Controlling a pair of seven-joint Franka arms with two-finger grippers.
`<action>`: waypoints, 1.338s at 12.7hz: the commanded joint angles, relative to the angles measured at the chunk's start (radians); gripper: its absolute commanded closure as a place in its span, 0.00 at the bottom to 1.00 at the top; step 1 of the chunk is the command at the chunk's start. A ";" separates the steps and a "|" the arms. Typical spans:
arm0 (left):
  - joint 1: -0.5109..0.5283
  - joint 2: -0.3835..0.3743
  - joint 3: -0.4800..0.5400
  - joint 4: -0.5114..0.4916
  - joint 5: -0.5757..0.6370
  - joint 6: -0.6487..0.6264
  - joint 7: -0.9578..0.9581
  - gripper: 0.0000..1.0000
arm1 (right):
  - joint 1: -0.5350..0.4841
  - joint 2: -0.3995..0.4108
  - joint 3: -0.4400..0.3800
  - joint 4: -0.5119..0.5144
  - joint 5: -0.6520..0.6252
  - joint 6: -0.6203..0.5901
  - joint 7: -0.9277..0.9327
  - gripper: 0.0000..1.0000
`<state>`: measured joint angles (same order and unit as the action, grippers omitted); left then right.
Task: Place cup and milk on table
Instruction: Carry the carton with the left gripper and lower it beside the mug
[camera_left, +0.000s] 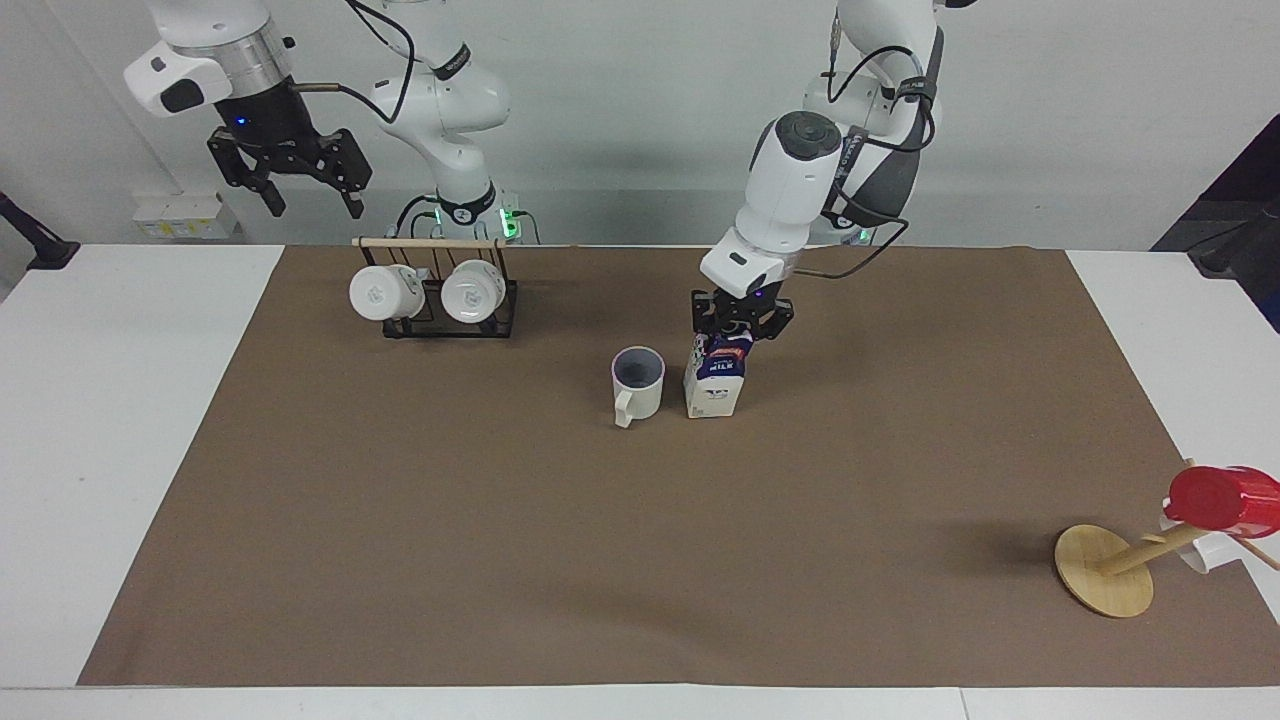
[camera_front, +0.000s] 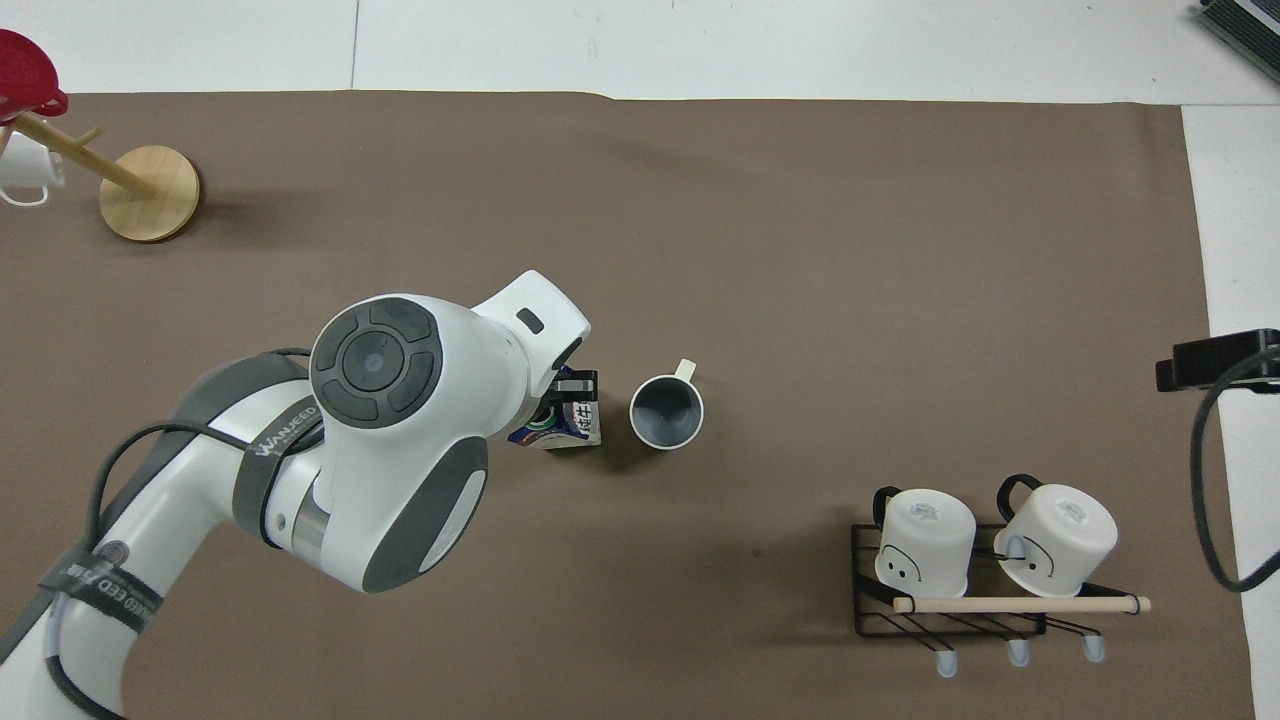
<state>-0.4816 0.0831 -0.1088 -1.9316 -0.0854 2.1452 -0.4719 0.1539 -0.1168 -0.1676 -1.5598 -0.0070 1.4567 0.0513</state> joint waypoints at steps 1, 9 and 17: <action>-0.029 -0.016 0.020 -0.004 0.053 -0.024 -0.048 0.44 | -0.004 -0.017 0.002 -0.011 -0.014 0.002 0.010 0.00; -0.014 -0.036 0.023 0.029 0.061 -0.068 -0.094 0.00 | -0.007 -0.012 0.000 -0.003 0.004 -0.004 0.007 0.00; 0.035 -0.169 0.049 0.091 0.027 -0.309 -0.082 0.00 | -0.007 -0.014 0.000 -0.005 0.004 -0.007 0.007 0.00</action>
<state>-0.4780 -0.0423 -0.0708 -1.8486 -0.0460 1.9077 -0.5613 0.1531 -0.1197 -0.1685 -1.5598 -0.0071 1.4566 0.0513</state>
